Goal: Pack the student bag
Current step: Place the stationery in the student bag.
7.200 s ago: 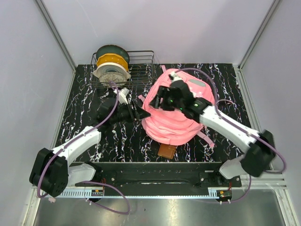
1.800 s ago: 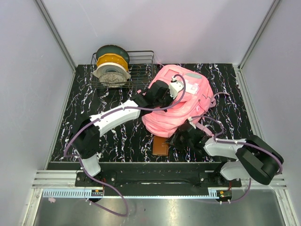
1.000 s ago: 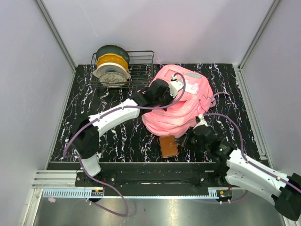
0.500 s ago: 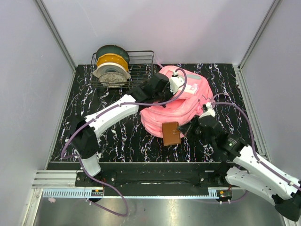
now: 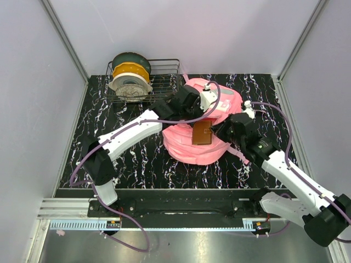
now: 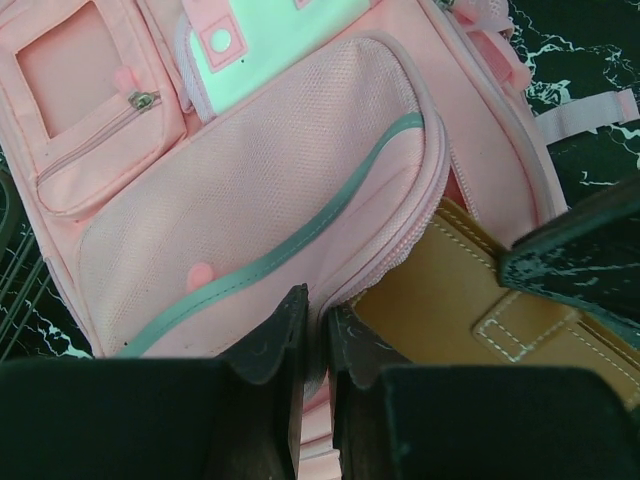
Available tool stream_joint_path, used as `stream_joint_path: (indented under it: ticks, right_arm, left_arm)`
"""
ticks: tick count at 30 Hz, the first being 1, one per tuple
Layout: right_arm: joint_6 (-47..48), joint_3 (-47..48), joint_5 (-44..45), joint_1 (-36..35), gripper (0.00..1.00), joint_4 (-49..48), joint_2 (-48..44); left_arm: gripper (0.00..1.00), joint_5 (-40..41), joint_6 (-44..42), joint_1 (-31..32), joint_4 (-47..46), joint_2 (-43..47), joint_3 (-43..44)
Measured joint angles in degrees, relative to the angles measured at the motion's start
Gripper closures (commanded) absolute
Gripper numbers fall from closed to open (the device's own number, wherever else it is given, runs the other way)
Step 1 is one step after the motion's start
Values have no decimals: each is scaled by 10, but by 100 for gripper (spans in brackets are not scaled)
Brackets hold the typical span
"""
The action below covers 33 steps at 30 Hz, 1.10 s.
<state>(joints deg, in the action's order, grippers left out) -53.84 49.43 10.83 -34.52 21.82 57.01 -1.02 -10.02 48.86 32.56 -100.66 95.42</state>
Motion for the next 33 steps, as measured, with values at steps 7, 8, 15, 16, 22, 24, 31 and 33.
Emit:
stream_joint_path:
  ticks: [7,8,15,16,22,24,31,33]
  right_arm:
    - [-16,0,-16,20,100,-24,39]
    - [-23,1,-17,21,100,-25,46]
    - [-59,1,9,31,100,-22,48]
    - [-62,1,18,33,100,-21,45]
    - [-95,-7,66,42,100,-23,32]
    - [-121,-31,82,42,100,-53,25]
    - [-223,-110,127,35,100,-182,23]
    - [-241,-110,137,31,100,-204,40]
  left_arm:
    - [100,5,11,20,4,1,0]
    - [100,5,12,23,5,1,1]
    - [100,12,25,44,16,1,10]
    - [100,12,30,47,15,1,10]
    - [100,12,57,52,9,2,16]
    - [100,12,62,52,8,2,16]
    - [100,10,89,53,-2,2,17]
    - [100,11,91,52,-4,2,21]
